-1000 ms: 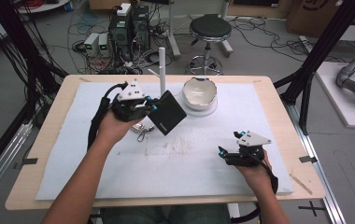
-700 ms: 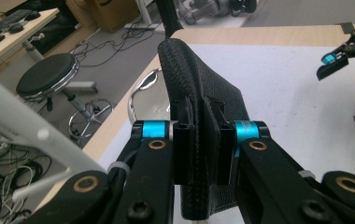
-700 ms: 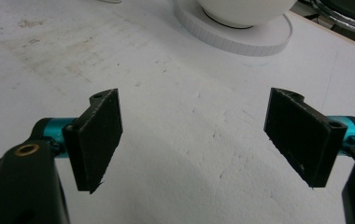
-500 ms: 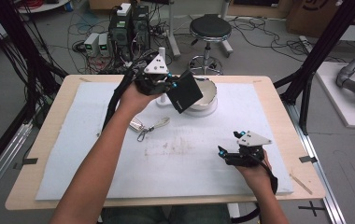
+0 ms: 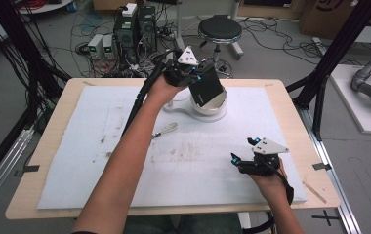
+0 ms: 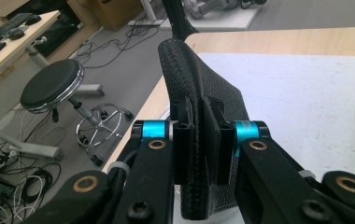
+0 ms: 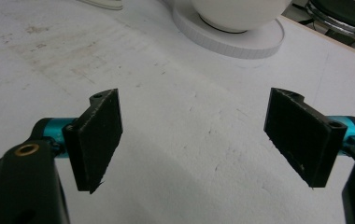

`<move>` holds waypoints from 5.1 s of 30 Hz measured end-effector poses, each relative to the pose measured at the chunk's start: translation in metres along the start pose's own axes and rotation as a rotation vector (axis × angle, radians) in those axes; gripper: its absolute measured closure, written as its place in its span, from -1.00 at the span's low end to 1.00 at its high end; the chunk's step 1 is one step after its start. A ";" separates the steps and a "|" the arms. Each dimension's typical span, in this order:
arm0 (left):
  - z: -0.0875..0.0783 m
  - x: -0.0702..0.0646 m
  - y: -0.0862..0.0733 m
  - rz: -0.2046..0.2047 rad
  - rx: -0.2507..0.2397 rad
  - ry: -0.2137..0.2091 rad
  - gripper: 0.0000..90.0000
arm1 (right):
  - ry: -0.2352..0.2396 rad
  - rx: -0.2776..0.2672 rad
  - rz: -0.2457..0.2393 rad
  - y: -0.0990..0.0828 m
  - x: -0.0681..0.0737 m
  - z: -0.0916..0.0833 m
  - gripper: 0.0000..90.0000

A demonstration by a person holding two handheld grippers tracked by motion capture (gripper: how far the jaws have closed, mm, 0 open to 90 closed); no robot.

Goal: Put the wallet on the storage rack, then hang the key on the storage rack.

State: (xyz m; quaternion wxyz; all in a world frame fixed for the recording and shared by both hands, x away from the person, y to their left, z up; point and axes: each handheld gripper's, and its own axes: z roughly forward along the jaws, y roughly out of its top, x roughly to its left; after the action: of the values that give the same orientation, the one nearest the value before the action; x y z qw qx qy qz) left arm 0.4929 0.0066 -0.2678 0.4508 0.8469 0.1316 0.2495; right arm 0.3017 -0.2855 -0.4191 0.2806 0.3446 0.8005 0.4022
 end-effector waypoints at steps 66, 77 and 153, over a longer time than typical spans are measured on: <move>-0.138 -0.040 -0.102 -0.213 -0.096 0.001 -0.51 | 0.021 0.004 -0.016 0.004 -0.001 0.011 -0.56; -0.185 -0.071 -0.151 -0.238 -0.116 0.026 -0.51 | 0.010 -0.007 0.009 0.006 -0.004 0.012 -0.56; -0.039 -0.072 -0.213 -0.332 0.223 0.011 0.79 | 0.002 -0.019 0.013 0.006 -0.005 0.007 -0.56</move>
State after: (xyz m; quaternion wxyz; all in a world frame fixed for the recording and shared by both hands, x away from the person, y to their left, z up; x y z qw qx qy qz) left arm 0.4112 0.1207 -0.4477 0.3882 0.8569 0.2986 0.1604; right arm 0.3117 -0.2841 -0.4168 0.2802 0.3469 0.7947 0.4119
